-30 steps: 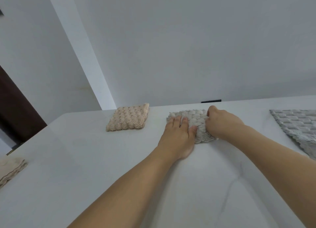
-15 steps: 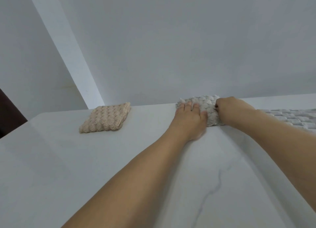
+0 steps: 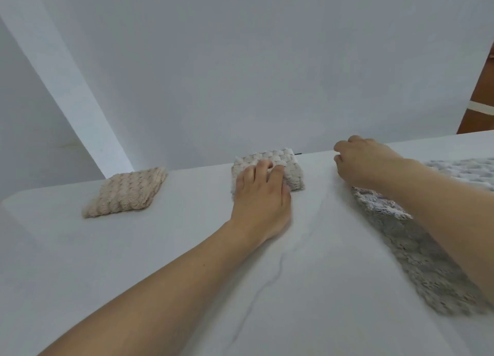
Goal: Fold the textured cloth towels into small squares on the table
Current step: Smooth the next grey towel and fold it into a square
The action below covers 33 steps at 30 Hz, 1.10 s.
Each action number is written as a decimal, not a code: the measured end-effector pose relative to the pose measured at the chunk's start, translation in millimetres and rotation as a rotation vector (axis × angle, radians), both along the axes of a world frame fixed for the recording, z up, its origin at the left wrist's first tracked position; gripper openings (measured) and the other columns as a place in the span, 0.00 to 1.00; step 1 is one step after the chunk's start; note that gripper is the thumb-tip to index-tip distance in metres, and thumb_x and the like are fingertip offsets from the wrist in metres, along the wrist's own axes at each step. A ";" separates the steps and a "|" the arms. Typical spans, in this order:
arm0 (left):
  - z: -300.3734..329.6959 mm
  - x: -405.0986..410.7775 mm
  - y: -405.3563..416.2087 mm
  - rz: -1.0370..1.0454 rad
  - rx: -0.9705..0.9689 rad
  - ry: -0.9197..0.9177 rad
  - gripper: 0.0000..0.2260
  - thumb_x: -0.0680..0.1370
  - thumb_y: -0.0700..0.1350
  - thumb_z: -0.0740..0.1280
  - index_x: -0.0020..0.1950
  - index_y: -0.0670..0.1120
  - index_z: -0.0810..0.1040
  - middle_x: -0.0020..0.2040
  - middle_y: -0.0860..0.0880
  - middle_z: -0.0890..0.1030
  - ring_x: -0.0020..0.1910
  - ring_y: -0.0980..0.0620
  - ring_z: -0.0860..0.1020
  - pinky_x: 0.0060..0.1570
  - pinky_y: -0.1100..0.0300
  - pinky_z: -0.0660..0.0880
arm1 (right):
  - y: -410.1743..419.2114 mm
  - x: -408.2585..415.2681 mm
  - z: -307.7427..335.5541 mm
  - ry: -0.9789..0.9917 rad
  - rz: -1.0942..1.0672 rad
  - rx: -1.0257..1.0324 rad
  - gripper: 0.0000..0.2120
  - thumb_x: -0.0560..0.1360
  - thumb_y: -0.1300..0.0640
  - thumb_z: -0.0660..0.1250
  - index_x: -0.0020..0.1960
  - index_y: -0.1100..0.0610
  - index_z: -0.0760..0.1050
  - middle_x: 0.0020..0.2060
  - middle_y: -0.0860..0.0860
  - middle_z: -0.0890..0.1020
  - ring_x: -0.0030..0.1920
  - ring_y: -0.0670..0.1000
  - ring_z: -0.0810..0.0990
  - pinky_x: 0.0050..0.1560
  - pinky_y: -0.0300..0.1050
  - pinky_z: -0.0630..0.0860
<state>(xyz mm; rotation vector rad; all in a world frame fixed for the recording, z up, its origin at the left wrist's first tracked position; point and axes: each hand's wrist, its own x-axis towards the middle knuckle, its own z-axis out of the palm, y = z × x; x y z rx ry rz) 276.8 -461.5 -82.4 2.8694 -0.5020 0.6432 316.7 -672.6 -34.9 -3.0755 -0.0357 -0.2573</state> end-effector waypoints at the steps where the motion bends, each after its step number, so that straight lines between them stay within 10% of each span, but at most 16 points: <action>1: 0.9 -2.9 -11.0 -0.039 -0.032 0.012 0.20 0.80 0.51 0.51 0.68 0.49 0.71 0.67 0.50 0.68 0.64 0.44 0.65 0.65 0.51 0.57 | -9.2 -3.6 -1.0 0.004 -0.012 -0.006 0.12 0.77 0.59 0.55 0.58 0.57 0.70 0.56 0.56 0.73 0.60 0.60 0.72 0.56 0.51 0.69; 9: 5.4 5.7 -94.7 -0.104 -0.041 0.262 0.17 0.83 0.51 0.52 0.64 0.46 0.73 0.63 0.45 0.72 0.63 0.42 0.67 0.62 0.46 0.60 | -52.2 -23.5 -22.2 0.099 -0.170 -0.150 0.18 0.77 0.56 0.56 0.66 0.59 0.67 0.63 0.59 0.69 0.65 0.61 0.67 0.63 0.55 0.66; 17: 13.1 25.2 -104.1 -0.023 -0.203 0.387 0.15 0.76 0.48 0.61 0.59 0.43 0.75 0.58 0.41 0.77 0.58 0.39 0.74 0.54 0.50 0.72 | -45.9 -11.4 -22.8 -0.039 0.050 0.354 0.02 0.73 0.58 0.63 0.45 0.53 0.71 0.46 0.53 0.79 0.46 0.56 0.74 0.45 0.47 0.69; 22: 28.7 16.4 -88.0 -0.082 -0.829 0.499 0.04 0.71 0.43 0.63 0.37 0.47 0.70 0.34 0.49 0.74 0.37 0.45 0.74 0.35 0.51 0.71 | -30.3 -8.6 -3.5 -0.126 0.202 0.704 0.06 0.70 0.63 0.66 0.41 0.54 0.72 0.36 0.53 0.79 0.32 0.53 0.73 0.31 0.43 0.71; 33: 115.7 -42.2 69.0 0.066 -1.593 0.515 0.06 0.61 0.38 0.57 0.31 0.47 0.61 0.34 0.45 0.70 0.30 0.47 0.71 0.33 0.57 0.69 | 84.5 -32.2 83.6 0.057 0.496 0.807 0.18 0.63 0.42 0.78 0.45 0.51 0.78 0.35 0.52 0.79 0.35 0.49 0.74 0.40 0.45 0.71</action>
